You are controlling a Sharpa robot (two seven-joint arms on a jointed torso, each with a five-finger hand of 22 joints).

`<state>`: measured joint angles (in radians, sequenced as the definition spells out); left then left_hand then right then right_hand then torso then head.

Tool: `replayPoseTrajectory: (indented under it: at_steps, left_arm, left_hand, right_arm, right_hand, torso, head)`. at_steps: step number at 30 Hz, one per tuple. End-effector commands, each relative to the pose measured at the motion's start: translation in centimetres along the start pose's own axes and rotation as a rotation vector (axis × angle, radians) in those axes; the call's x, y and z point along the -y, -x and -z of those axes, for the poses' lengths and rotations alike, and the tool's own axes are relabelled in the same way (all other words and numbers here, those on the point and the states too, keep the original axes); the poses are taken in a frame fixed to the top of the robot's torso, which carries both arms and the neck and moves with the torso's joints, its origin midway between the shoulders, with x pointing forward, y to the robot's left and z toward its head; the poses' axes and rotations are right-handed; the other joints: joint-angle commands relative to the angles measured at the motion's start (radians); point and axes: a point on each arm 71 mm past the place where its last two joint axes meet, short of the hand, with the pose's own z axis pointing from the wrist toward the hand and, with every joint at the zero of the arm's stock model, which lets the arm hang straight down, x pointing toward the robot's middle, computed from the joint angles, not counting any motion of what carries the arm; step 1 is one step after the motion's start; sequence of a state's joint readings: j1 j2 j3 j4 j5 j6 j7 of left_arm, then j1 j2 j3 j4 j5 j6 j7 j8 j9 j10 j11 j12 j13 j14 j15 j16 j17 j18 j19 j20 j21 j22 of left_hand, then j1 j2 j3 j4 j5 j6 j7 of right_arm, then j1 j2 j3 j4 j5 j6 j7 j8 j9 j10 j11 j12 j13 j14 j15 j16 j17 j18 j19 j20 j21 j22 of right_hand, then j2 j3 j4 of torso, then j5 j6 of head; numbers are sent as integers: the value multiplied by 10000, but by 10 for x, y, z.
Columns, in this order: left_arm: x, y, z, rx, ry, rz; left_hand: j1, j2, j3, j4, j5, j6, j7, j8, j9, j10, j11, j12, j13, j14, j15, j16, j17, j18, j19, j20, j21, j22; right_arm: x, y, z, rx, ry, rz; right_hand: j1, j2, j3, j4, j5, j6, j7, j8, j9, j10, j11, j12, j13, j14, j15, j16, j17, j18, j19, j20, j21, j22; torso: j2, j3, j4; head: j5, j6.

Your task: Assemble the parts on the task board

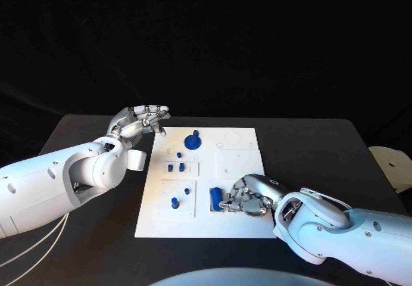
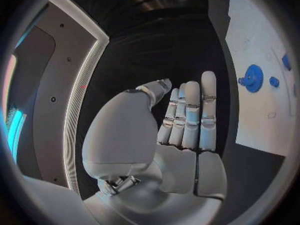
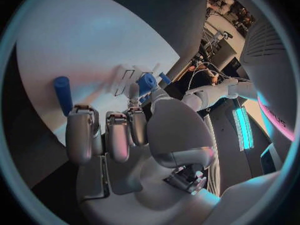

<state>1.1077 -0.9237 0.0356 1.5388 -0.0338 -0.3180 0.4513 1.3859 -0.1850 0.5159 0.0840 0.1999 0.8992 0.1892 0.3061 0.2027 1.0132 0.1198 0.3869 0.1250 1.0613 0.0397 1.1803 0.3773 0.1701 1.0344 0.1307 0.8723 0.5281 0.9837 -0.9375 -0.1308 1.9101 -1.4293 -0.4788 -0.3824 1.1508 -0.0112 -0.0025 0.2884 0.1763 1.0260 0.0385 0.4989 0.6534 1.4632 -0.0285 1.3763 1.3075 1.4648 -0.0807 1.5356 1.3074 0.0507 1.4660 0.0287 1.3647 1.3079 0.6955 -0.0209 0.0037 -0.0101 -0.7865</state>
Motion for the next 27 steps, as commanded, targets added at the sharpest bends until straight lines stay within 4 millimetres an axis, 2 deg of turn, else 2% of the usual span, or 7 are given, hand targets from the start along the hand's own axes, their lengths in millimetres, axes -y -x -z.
replayPoseTrajectory:
  at_steps: [1, 9, 17, 27]
  left_arm:
    - [1, -3, 0, -186, -65, 59]
    - [1, -3, 0, -187, -64, 59]
    - [1, -3, 0, -183, -61, 57]
    - [1, -2, 0, -169, -57, 49]
  left_hand:
    - [-43, 58, 42, -37, 20, -91, -4, 52, -14, -77, -5, 63, 15, -51, 30, 9, -8, 141, -77, 24, -59, -16]
    - [-43, 58, 42, -37, 20, -91, -4, 52, -14, -77, -5, 63, 15, -51, 30, 9, -8, 141, -77, 24, -59, -16]
    - [-43, 58, 42, -37, 20, -91, -4, 52, -14, -77, -5, 63, 15, -51, 30, 9, -8, 141, -77, 24, -59, -16]
    - [-43, 58, 42, -37, 20, -91, -4, 52, -14, -77, -5, 63, 15, -51, 30, 9, -8, 141, -77, 24, -59, -16]
  right_arm:
    - [-1, -2, -1, -163, 161, 159]
    - [-3, -6, -7, -384, 171, 256]
    - [-4, -8, -9, -496, 208, 309]
    - [-3, -1, -4, 63, 361, 143]
  right_hand:
    - [88, 11, -36, 22, 70, -63, 14, -34, -10, 169, -19, 64, 1040, 890, -78, 57, 1728, -107, 378, -53, 47, 2098]
    - [251, 37, -34, -8, 74, -56, 7, -46, -23, 185, -24, 87, 1068, 889, -82, 57, 1726, -103, 371, -56, 25, 2093]
    - [926, -115, -64, -67, -55, -50, -7, -95, -71, 199, -38, 97, 1104, 887, -95, 54, 1720, -101, 368, -68, 10, 2091]
    - [990, -132, -80, -50, -50, -43, -6, -101, -79, 189, -37, 73, 1089, 886, -96, 52, 1716, -101, 368, -69, 10, 2091]
  torso:
    - [4, -2, 2]
    - [6, -10, 10]
    - [-2, -8, 0]
    - [2, 7, -8]
  head:
    - [-9, 10]
    - [-16, 0]
    - [-8, -11]
    - [-5, 4]
